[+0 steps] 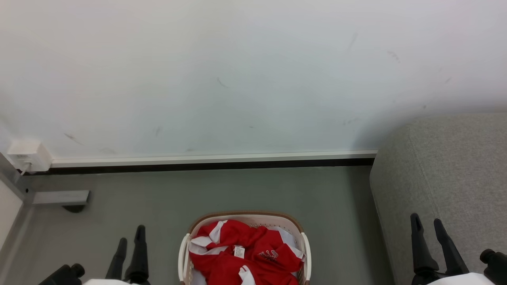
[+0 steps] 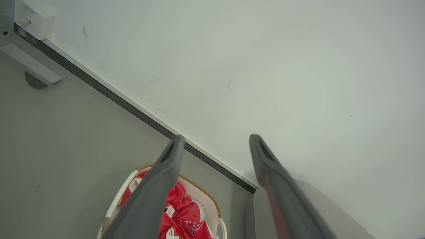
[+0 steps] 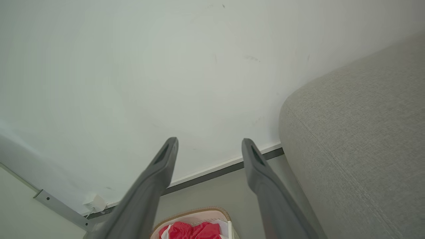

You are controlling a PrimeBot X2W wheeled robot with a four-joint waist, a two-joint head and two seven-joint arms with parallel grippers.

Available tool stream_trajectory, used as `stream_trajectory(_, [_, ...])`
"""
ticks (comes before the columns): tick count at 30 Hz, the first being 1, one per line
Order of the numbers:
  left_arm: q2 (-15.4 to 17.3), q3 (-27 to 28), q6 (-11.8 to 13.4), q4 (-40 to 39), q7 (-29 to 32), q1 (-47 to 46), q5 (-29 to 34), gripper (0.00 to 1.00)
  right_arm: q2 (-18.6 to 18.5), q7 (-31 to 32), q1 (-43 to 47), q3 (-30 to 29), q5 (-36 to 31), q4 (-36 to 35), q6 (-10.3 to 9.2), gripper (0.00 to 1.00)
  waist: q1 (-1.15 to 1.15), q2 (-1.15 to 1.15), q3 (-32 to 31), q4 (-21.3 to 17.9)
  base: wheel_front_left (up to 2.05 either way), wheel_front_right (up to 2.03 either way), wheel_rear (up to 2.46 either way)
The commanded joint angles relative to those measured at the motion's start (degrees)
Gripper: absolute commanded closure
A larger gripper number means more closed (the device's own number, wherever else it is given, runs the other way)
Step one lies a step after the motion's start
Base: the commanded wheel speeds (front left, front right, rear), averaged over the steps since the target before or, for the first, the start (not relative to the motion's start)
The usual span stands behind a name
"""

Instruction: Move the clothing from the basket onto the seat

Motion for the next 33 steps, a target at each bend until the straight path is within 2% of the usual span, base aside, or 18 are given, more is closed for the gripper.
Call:
stream_trajectory(1, [0.5, -0.1, 0.2, -0.9, -0.7, -0.1, 2.3, 0.00, -0.7, -0.6, 0.0, 0.1, -2.0, -1.0, -0.05, 0.00, 0.00, 0.00, 0.0, 0.0, 0.00, 0.00, 0.00])
stream_trajectory(13, [0.6, -0.1, 0.4, -1.7, -2.6, 0.5, 11.3, 0.00, -0.8, -2.6, 0.6, 0.1, -10.2, -1.1, -0.06, 0.00, 0.00, 0.00, 0.0, 0.3, 0.00, 0.00, 0.00])
stream_trajectory(33, [0.7, 0.8, -0.1, -1.7, -5.4, 1.6, 23.7, 0.00, -0.9, -5.3, 1.9, -2.8, -16.1, -0.6, -0.08, 0.00, 0.00, 0.00, 0.1, 0.5, 0.00, 0.00, 0.00])
